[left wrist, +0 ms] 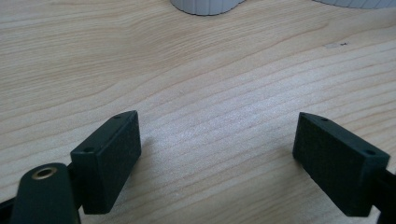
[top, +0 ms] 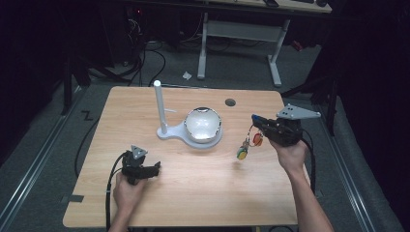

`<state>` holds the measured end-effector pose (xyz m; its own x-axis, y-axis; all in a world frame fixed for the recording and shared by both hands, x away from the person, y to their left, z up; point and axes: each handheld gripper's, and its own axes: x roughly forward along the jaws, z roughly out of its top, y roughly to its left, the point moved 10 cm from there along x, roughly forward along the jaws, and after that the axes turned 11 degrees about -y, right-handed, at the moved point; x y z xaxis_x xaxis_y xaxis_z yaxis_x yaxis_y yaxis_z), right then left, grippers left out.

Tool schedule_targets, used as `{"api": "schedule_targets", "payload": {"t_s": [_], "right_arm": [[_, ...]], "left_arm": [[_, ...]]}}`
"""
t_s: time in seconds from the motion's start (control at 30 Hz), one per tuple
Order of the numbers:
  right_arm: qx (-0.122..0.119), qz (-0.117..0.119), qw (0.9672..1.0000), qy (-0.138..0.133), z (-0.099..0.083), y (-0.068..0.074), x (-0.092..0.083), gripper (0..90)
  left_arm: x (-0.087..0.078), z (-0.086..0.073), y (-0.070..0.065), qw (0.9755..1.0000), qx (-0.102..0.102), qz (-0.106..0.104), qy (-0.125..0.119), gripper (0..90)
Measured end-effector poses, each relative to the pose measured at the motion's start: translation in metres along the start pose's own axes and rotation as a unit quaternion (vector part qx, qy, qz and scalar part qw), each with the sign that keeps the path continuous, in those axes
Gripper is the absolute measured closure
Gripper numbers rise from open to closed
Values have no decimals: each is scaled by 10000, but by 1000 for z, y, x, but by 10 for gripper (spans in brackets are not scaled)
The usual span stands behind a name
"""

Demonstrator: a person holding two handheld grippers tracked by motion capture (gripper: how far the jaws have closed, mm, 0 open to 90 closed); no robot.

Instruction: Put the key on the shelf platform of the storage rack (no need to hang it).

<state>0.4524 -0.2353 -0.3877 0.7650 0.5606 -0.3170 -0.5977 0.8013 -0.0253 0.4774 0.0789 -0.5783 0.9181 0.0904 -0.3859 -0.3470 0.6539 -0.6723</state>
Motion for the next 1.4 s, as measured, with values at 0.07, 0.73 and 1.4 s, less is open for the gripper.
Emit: {"api": "schedule_targets", "payload": {"t_s": [0.07,0.73,1.4], "right_arm": [[-20,29,10000,-12,4,1,1,826],[-98,360,9988,-306,54,18,26,826],[-81,524,9982,-289,81,39,71,825]], "left_arm": [[0,0,0,10000,5,-4,3,156],[0,0,0,10000,9,-7,8,156],[0,0,0,10000,15,-13,8,156]]}}
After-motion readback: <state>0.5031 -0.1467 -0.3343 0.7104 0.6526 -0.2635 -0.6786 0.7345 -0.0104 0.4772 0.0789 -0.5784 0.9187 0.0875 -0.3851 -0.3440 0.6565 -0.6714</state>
